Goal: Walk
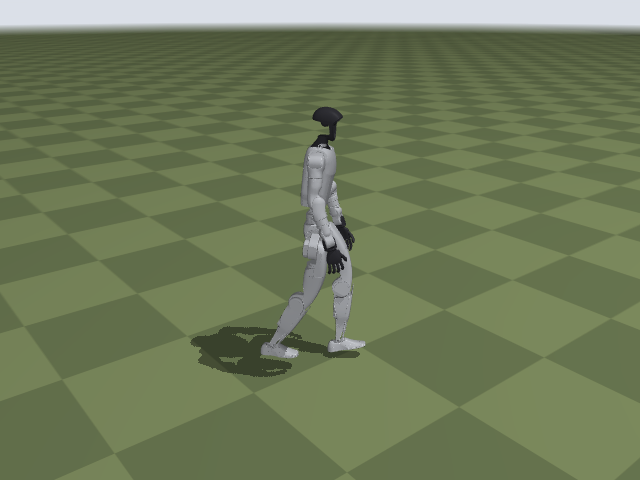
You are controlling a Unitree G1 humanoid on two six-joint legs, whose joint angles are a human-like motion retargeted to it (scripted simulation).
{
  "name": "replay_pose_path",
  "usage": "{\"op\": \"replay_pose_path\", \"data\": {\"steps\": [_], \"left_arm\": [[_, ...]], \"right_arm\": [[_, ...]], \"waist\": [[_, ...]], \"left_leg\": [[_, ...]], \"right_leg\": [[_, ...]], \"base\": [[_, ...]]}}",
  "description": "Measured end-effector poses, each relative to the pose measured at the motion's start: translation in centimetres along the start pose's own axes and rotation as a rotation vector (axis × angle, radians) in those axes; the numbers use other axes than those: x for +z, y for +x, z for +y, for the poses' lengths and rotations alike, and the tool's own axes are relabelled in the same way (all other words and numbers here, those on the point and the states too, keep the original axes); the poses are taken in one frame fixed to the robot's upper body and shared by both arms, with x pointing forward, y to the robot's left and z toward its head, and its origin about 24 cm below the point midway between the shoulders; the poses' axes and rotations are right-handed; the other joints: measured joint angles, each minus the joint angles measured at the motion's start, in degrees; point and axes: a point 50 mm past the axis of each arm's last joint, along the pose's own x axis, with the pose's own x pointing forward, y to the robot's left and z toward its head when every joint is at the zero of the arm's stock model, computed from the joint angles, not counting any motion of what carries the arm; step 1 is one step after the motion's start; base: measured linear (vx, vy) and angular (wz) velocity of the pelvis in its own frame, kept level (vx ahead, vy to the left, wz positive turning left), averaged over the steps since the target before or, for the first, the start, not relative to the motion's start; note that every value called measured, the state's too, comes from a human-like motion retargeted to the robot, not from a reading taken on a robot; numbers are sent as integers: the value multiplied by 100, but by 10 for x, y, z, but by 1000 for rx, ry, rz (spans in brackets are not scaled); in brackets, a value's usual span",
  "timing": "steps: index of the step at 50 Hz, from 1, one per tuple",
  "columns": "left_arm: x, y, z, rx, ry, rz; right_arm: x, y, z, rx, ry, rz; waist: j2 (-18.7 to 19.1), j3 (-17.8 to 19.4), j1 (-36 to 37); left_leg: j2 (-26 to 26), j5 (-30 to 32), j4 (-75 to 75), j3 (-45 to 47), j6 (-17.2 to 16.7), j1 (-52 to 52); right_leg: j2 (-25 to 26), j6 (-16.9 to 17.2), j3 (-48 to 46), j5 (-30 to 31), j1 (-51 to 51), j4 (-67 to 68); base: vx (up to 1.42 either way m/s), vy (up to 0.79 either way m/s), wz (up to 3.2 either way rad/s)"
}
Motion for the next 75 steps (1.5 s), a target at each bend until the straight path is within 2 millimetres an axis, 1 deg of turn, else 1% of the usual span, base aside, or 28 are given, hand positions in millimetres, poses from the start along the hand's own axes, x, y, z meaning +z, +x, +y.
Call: {"op": "replay_pose_path", "data": {"steps": [3,5,7,10,13,15,17,20,23,26,28,30,32,33,35,37,38,42,48,58,61,66,70,73,75], "left_arm": [[-2,0,0,0,-17,7],[3,0,5,3,-29,0],[2,0,3,1,-38,-1],[8,1,7,3,-50,-19],[13,1,9,8,-50,-39],[18,1,11,15,-43,-54],[22,1,13,24,-33,-68],[28,1,18,41,-19,-84],[33,2,20,52,-10,-93],[36,2,20,57,-5,-98],[39,2,21,56,-4,-104],[38,2,17,48,-1,-103],[39,3,16,40,-1,-105],[37,3,13,34,1,-102],[35,3,11,23,-3,-100],[29,3,6,9,-4,-89],[28,3,5,5,-5,-87],[16,2,-1,-18,-3,-61],[-3,0,-7,-50,12,-6],[-41,-7,-23,-129,50,106],[-49,-10,-30,-159,57,130],[-59,-13,-37,-187,61,157],[-64,-14,-40,-197,59,170],[-65,-14,-41,-195,50,174],[-64,-14,-41,-189,40,172]], "right_arm": [[-12,-1,3,4,34,37],[-15,-2,0,2,57,49],[-21,-3,2,3,76,64],[-22,-4,-3,-3,97,60],[-17,-4,-8,-12,109,35],[-10,-4,-12,-22,112,7],[-1,-3,-16,-33,112,-30],[15,-3,-22,-50,109,-91],[30,-4,-25,-62,102,-151],[42,-5,-26,-67,93,-196],[49,-5,-27,-68,85,-219],[50,-5,-24,-64,80,-226],[53,-5,-23,-59,71,-230],[52,-5,-21,-54,69,-225],[52,-4,-19,-45,60,-219],[47,-3,-14,-34,56,-201],[47,-2,-13,-28,51,-195],[36,-1,-4,-4,42,-152],[19,1,5,26,38,-85],[-8,0,13,54,61,7],[-14,-1,15,59,69,26],[-22,-2,15,58,85,50],[-26,-3,14,47,97,61],[-27,-3,11,35,105,62],[-26,-3,9,26,109,58]], "waist": [[-104,-89,2],[-185,-163,31],[-284,-218,-10],[-459,-299,-44],[-615,-343,-100],[-700,-346,-159],[-745,-327,-229],[-749,-277,-347],[-704,-214,-487],[-639,-156,-638],[-538,-107,-735],[-511,-75,-811],[-386,-22,-878],[-399,-11,-904],[-277,34,-958],[-288,51,-986],[-225,60,-999],[-217,70,-1010],[-150,56,-988],[-103,12,-909],[-89,-13,-878],[-48,-69,-839],[-4,-131,-839],[52,-174,-835],[104,-201,-839]], "left_leg": [[-104,-261,149,21,149,34],[-211,-279,-16,47,219,142],[-363,-351,3,33,285,233],[-656,-308,-373,43,380,521],[-933,-305,-701,33,485,831],[-1105,-300,-914,-5,543,1051],[-1232,-290,-1111,-67,570,1271],[-1347,-274,-1404,-196,574,1615],[-1384,-264,-1691,-371,548,1966],[-1372,-249,-1990,-578,508,2308],[-1288,-220,-2231,-726,469,2539],[-1278,-216,-2398,-869,446,2756],[-1143,-210,-2585,-995,412,2961],[-1157,-233,-2605,-1058,411,3044],[-1010,-333,-2586,-1140,382,3140],[-1012,-391,-2601,-1231,383,3269],[-932,-442,-2587,-1257,369,3290],[-890,-573,-2598,-1384,376,3474],[-774,-763,-2585,-1535,397,3673],[-668,-999,-2564,-1895,475,4061],[-630,-1072,-2510,-2008,485,4167],[-555,-1244,-2242,-2146,463,4276],[-474,-1361,-1918,-2009,374,4315],[-384,-1411,-1531,-2031,258,4305],[-303,-1363,-1198,-2025,122,4259]], "right_leg": [[-147,111,-32,12,-57,345],[-259,222,42,128,-182,633],[-415,364,56,240,-273,1067],[-726,613,117,549,-575,1924],[-1225,753,-14,1085,-955,3002],[-1524,754,-45,1247,-1237,3697],[-1787,641,-88,1225,-1516,4253],[-2087,388,-170,932,-1913,4764],[-2212,153,-229,527,-2287,4826],[-2176,53,-255,257,-2634,4545],[-2020,34,-277,214,-2839,4196],[-1919,78,-239,218,-3027,3859],[-1675,126,-250,361,-3164,3396],[-1639,179,-211,410,-3243,3234],[-1371,255,-216,629,-3326,2697],[-1256,371,-132,783,-3452,2341],[-1115,408,-141,917,-3471,2037],[-892,567,-48,1143,-3671,1405],[-617,651,-28,1432,-3827,703],[-506,675,-75,1723,-3921,500],[-510,690,-105,1819,-3927,566],[-514,692,-153,1985,-3918,776],[-521,657,-177,2059,-3896,1049],[-458,571,-175,1984,-3829,1241],[-393,468,-190,1848,-3759,1341]], "base": [[34,5,-1],[33,5,0],[30,5,16],[28,5,15],[26,4,16],[25,4,20],[26,4,23],[26,4,27],[27,4,39],[28,5,51],[28,5,53],[27,5,54],[27,5,50],[26,5,48],[26,5,43],[25,4,36],[24,3,31],[23,2,26],[22,0,22],[23,-4,26],[27,-6,28],[30,-8,28],[32,-10,33],[33,-13,25],[33,-15,22]]}}
